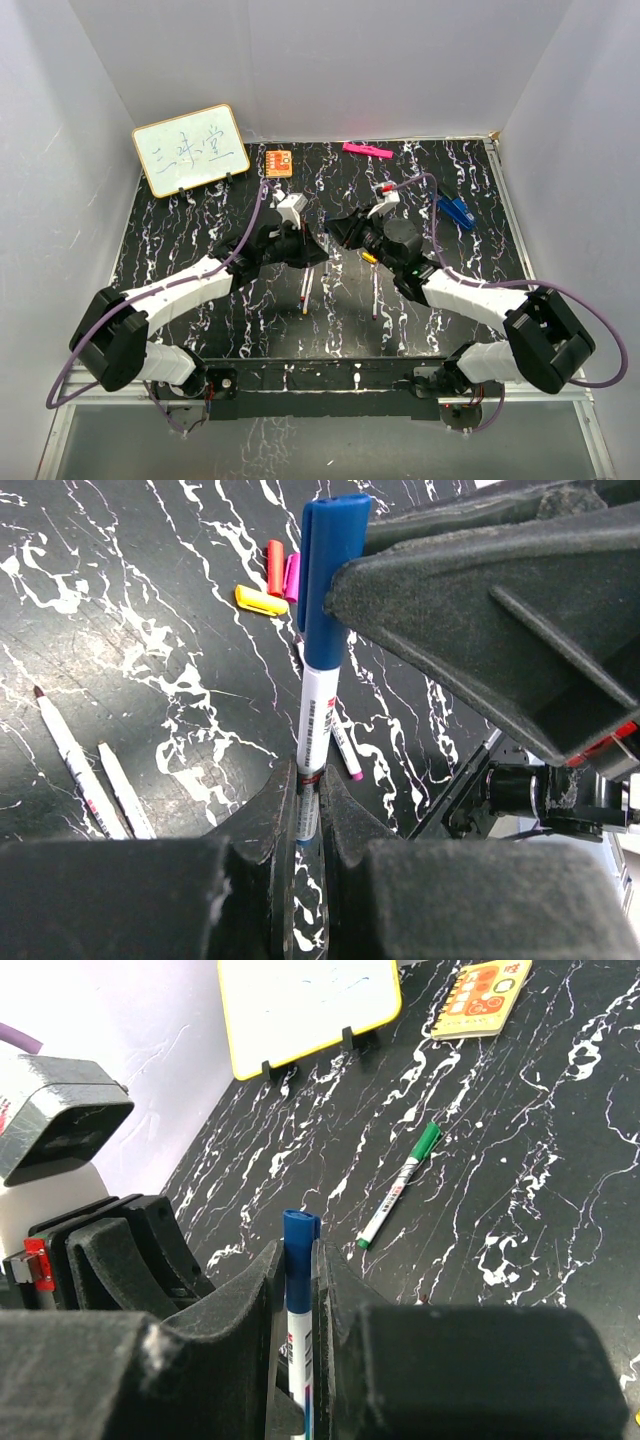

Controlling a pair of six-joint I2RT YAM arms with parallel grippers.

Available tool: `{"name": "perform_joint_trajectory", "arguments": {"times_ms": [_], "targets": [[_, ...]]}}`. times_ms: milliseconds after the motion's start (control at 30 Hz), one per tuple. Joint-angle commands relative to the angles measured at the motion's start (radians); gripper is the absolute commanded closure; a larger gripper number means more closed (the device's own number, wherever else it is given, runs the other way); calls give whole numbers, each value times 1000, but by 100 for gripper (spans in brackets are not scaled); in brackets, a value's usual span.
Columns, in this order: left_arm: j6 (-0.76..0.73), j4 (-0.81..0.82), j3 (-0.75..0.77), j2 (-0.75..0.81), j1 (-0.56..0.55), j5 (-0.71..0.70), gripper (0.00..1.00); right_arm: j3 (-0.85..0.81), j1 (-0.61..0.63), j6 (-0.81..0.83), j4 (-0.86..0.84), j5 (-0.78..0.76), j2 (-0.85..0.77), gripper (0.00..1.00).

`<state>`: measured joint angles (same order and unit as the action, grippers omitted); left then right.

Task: Insert the pens into the pen caps

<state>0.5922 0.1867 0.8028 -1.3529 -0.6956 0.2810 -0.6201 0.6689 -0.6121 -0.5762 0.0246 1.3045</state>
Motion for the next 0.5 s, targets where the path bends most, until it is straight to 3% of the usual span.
{"name": "perform_joint_trajectory", "arguments": {"times_ms": [0,467], "targets": [[6,163,31,66,58,-128,100,-23,70,33,146,60,20,100],[-21,159,42,81,124,-136,100,-53,151,38,277,-8,82,100]]}}
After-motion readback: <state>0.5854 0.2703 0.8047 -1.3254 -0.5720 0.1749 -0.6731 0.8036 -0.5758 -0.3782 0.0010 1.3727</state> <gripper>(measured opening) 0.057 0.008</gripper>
